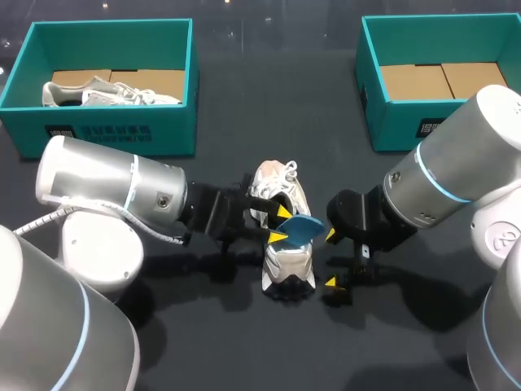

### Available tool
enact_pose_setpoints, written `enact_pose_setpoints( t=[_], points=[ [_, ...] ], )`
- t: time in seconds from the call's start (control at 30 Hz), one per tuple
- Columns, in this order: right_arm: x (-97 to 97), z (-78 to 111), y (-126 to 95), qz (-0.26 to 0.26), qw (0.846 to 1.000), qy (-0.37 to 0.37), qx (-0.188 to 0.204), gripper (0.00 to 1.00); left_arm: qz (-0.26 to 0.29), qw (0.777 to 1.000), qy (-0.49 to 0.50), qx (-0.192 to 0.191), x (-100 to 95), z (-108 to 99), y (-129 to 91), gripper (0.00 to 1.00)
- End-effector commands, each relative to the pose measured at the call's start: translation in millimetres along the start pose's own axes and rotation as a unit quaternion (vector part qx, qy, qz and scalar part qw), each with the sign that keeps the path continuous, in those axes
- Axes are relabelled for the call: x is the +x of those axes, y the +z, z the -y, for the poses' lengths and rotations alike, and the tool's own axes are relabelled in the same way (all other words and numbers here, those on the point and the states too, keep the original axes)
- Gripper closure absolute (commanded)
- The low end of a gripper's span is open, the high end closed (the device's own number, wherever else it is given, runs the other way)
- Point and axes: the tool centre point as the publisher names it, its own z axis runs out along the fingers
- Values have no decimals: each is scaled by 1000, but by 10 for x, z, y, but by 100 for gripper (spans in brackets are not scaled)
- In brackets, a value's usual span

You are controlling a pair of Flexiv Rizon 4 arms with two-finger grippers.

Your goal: Take the shoe out of the shoebox, open the shoe tongue, remove and reinsert the insole, then place the shoe into the shoebox

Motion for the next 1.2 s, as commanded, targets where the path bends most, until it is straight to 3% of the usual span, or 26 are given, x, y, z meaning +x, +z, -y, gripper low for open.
enact_pose_setpoints(
  t=[0.03,0.37,0.77,0.87,0.93,1.2],
  points=[
    [12,9,1,1,1000,0,-1,0,-4,1000,8,8,-38,119,-211,56],
    [12,9,1,1,1000,0,-1,0,-51,997,30,45,-113,370,-155,60],
    [12,9,1,1,1000,0,-1,0,-76,996,10,38,84,273,35,67],
    [12,9,1,1,1000,0,-1,0,-76,996,6,37,146,263,70,78],
    [12,9,1,1,1000,0,-1,0,-75,997,4,37,182,254,100,99],
    [12,9,1,1,1000,0,-1,0,-69,998,4,13,364,17,134,100]
  ],
)
